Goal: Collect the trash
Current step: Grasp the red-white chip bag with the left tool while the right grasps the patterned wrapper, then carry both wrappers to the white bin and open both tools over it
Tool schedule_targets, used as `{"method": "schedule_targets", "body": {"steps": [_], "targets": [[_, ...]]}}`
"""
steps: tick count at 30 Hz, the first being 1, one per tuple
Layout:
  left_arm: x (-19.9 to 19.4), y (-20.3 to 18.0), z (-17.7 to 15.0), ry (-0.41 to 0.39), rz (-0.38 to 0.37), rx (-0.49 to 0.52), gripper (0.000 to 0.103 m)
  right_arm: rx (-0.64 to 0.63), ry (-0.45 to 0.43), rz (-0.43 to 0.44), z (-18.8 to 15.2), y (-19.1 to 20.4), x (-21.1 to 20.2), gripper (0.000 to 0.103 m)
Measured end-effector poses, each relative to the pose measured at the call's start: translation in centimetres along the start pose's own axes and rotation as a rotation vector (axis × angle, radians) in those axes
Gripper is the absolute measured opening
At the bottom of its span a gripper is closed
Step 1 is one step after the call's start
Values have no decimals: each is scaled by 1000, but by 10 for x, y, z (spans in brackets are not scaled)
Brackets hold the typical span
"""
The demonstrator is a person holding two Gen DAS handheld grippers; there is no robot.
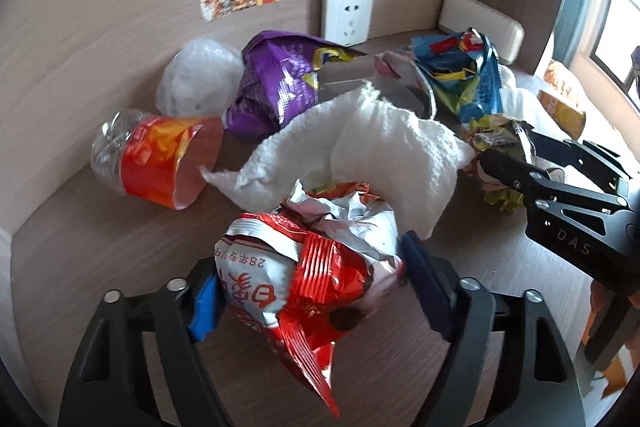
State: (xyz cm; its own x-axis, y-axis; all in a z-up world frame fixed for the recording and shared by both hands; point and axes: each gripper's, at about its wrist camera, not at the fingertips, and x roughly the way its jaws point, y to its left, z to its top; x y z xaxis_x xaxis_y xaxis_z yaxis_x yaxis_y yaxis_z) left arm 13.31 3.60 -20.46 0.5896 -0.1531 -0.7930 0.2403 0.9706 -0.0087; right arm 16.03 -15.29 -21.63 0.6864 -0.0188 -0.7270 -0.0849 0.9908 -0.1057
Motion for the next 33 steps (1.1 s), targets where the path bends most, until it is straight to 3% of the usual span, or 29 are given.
{"method": "schedule_targets", "body": {"steps": [5, 6, 18, 26, 33], "targets": [[-2, -1, -1, -18, 15, 27, 64, -41, -2, -13, -3, 5, 0, 46], [-5, -2, -1, -22, 15, 25, 62, -46, -8, -13, -3, 6, -2, 39], [-85, -11, 27, -157, 30, 41, 62, -13, -153, 37, 21, 2, -74, 39], [-119, -72, 43, -223, -54, 136, 62, 58, -237, 15, 24, -31, -143, 39], [-123, -151, 50, -223, -193, 248, 62, 128, -247, -105, -8, -85, -189, 39]]}}
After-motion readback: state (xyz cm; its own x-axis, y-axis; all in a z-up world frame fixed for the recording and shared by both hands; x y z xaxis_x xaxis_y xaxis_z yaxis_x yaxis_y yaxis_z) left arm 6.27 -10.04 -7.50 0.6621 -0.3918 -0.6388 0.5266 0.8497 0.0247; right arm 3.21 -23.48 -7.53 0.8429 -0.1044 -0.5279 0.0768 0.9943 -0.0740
